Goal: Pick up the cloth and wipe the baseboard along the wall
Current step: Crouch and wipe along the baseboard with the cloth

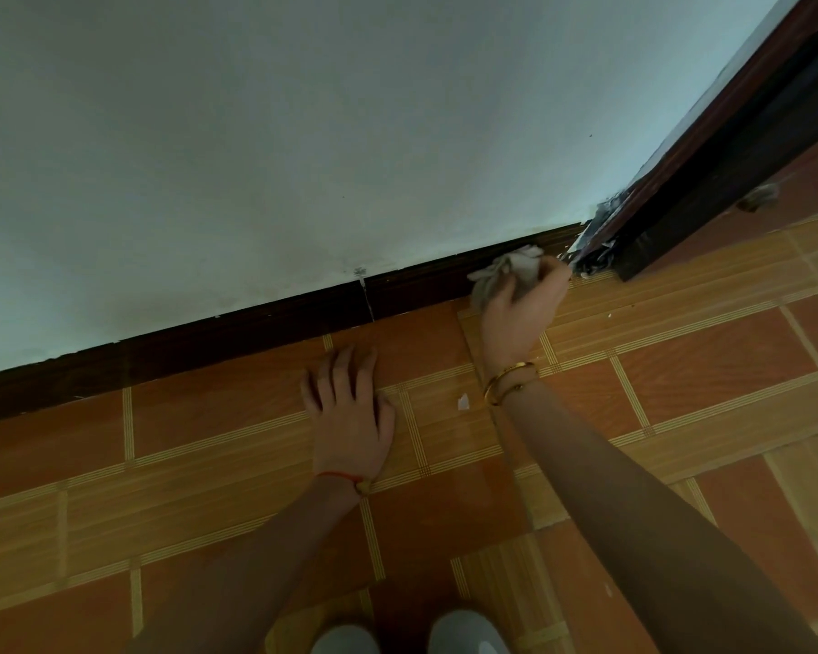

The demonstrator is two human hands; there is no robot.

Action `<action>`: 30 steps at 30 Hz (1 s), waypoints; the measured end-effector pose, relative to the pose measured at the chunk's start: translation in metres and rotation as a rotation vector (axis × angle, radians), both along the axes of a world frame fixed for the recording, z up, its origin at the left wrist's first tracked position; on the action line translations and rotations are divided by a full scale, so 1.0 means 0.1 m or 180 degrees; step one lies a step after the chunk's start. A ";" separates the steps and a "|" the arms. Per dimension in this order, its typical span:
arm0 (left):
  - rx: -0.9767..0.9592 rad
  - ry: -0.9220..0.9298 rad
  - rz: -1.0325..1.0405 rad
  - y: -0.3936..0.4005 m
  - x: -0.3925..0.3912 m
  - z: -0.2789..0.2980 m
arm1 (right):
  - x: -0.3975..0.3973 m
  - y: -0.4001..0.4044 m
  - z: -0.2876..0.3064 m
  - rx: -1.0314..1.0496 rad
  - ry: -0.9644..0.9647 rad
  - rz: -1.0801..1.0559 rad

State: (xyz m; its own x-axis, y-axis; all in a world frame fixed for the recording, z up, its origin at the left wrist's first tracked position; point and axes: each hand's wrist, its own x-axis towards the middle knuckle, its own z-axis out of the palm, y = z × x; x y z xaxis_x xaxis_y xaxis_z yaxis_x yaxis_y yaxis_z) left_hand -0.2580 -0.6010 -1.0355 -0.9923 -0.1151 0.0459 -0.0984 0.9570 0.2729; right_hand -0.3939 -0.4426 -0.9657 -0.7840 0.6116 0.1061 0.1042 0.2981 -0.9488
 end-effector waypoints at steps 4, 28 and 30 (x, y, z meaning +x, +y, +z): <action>-0.0017 -0.0050 0.0004 0.01 0.00 0.02 | 0.11 -0.14 0.00 0.0135 -0.0043 0.0345; -0.0038 -0.0103 -0.0015 0.00 0.00 0.00 | 0.26 -0.35 0.02 0.0395 -0.0051 0.0644; -0.0032 -0.0097 -0.0038 0.00 0.00 -0.01 | 0.36 -0.51 0.02 0.0372 -0.0006 0.0893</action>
State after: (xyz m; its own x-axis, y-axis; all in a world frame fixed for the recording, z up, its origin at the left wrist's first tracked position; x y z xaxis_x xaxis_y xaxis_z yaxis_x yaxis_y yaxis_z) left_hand -0.2579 -0.6014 -1.0361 -0.9946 -0.1029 0.0166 -0.0951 0.9608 0.2603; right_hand -0.3580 -0.4932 -0.9642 -0.9209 0.3549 0.1613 0.0041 0.4226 -0.9063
